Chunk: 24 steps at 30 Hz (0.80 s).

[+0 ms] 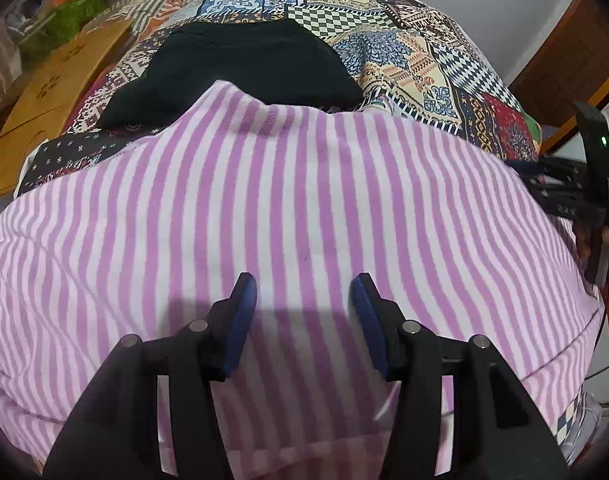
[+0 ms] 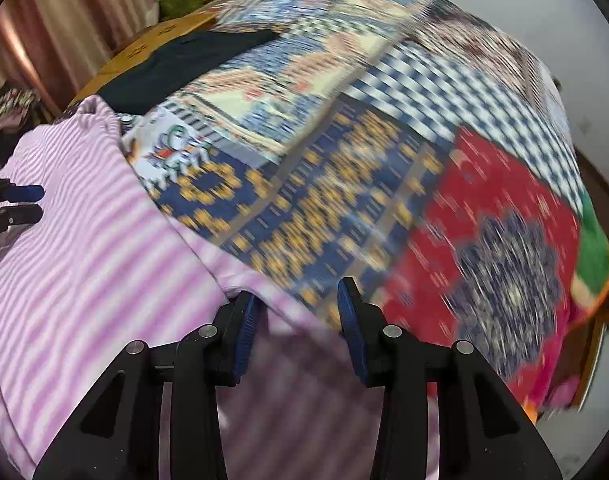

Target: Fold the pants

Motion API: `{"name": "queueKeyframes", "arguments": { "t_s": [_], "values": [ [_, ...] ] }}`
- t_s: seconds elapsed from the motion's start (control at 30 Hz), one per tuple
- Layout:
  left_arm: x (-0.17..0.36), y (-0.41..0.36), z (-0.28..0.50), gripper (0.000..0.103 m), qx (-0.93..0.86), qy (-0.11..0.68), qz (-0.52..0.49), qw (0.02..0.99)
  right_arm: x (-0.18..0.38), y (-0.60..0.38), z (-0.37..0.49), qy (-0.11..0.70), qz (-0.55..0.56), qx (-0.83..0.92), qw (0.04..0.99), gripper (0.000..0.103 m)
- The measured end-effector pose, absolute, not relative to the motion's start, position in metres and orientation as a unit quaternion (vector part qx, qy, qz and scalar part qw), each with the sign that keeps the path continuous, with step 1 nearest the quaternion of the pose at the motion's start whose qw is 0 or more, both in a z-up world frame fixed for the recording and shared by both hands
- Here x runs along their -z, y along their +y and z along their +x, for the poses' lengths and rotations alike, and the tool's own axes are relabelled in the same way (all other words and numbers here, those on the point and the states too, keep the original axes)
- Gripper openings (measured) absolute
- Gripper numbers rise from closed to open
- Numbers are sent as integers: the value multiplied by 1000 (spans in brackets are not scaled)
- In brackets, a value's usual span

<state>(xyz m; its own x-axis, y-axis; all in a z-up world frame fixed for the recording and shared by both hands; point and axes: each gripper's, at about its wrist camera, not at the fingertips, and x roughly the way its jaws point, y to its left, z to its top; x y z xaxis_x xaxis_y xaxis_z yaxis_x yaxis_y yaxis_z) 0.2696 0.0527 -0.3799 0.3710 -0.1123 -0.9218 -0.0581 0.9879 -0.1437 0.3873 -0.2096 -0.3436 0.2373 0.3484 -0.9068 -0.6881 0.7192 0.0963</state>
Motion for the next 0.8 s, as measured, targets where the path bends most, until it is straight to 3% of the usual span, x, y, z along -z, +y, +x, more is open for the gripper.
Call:
{"name": "queueKeyframes", "arguments": {
  "t_s": [0.13, 0.27, 0.4, 0.53, 0.8],
  "values": [
    [382, 56, 265, 51, 21, 560, -81, 824, 341, -185, 395, 511, -174, -349, 766, 36],
    [382, 58, 261, 51, 30, 558, -84, 825, 342, -188, 416, 516, -106, -343, 777, 36],
    [380, 59, 255, 51, 37, 560, -78, 824, 355, -209, 445, 530, -39, -275, 801, 36],
    [380, 64, 246, 51, 39, 562, -77, 823, 352, -233, 453, 515, -67, -161, 839, 30],
    [370, 56, 230, 51, 41, 561, -75, 823, 307, -299, 413, 518, 25, -188, 834, 36]
  ]
}}
